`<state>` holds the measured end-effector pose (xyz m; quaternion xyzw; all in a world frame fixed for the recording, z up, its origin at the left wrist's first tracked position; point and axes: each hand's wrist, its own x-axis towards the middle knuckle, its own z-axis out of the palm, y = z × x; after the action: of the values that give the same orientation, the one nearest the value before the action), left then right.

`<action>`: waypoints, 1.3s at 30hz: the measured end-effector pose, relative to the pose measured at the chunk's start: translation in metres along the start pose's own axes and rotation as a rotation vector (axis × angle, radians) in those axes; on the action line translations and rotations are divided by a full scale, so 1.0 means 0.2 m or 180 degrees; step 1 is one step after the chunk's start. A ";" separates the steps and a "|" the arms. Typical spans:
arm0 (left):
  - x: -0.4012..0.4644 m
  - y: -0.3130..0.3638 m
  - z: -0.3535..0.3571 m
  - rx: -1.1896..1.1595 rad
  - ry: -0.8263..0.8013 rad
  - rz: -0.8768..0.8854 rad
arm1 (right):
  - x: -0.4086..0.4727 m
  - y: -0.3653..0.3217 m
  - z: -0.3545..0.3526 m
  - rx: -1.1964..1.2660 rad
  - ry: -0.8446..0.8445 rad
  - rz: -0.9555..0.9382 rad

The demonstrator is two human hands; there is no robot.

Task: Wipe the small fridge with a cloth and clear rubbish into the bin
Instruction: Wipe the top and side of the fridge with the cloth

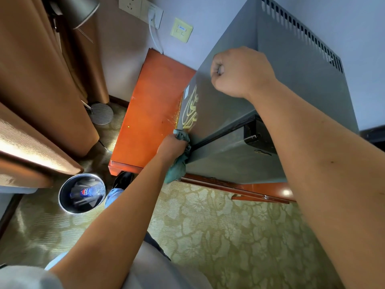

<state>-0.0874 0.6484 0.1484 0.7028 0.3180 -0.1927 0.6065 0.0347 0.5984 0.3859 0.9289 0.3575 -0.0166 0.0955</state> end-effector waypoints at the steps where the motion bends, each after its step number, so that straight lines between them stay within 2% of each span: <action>1: 0.00 -0.01 0.00 0.0091 -0.0011 -0.0022 | 0.00 0.00 0.00 -0.0019 -0.0004 -0.0007; 3: -0.01 0.03 -0.02 0.0038 -0.0026 0.0102 | 0.00 0.00 0.00 -0.0021 -0.0014 -0.0016; 7: -0.04 0.27 -0.08 -0.0959 -0.0020 0.0570 | 0.00 0.00 0.00 -0.0003 -0.0018 -0.0007; 10: -0.05 0.39 -0.09 -0.1125 0.0013 0.0838 | 0.00 0.00 0.00 -0.0035 0.0011 -0.0050; 12: -0.01 0.37 -0.09 -0.1179 0.0019 0.0817 | 0.00 0.00 0.00 -0.0051 -0.0027 -0.0064; 16: 0.11 0.21 -0.04 -0.0543 0.0087 0.0477 | 0.02 0.00 0.00 -0.0133 -0.0252 -0.0125; 21: 0.19 0.05 -0.04 -0.0133 -0.0220 -0.0127 | 0.04 0.00 -0.02 -0.0233 -0.0531 -0.0221; 24: 0.22 0.13 -0.08 -0.0068 -0.0245 0.0008 | 0.07 0.00 0.00 -0.0463 -0.0805 -0.0209; 26: 0.23 0.25 -0.12 -0.0298 -0.0246 0.0157 | 0.10 -0.02 0.02 -0.0497 -0.1041 -0.0148; 28: 0.24 0.37 -0.16 -0.0563 -0.0180 0.0364 | 0.13 -0.07 0.06 -0.0165 -0.1406 -0.0103; 30: 0.25 0.47 -0.19 -0.0384 -0.0120 0.0733 | 0.15 -0.12 0.11 0.0241 -0.1789 -0.0021; 32: 0.26 0.48 -0.20 -0.0170 -0.0103 0.0937 | 0.17 -0.16 0.17 0.0257 -0.2026 0.0055; 35: 0.31 0.39 -0.18 -0.0040 -0.0212 0.0682 | 0.20 -0.20 0.27 -0.0037 -0.2435 0.0105; 39: 0.36 0.17 -0.15 -0.0156 -0.0505 -0.0231 | 0.18 -0.25 0.35 -0.0164 -0.2896 0.0192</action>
<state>-0.0160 0.6902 0.1324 0.6583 0.2988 -0.2619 0.6394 0.0303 0.6444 0.3054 0.8344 0.2522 -0.4113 0.2664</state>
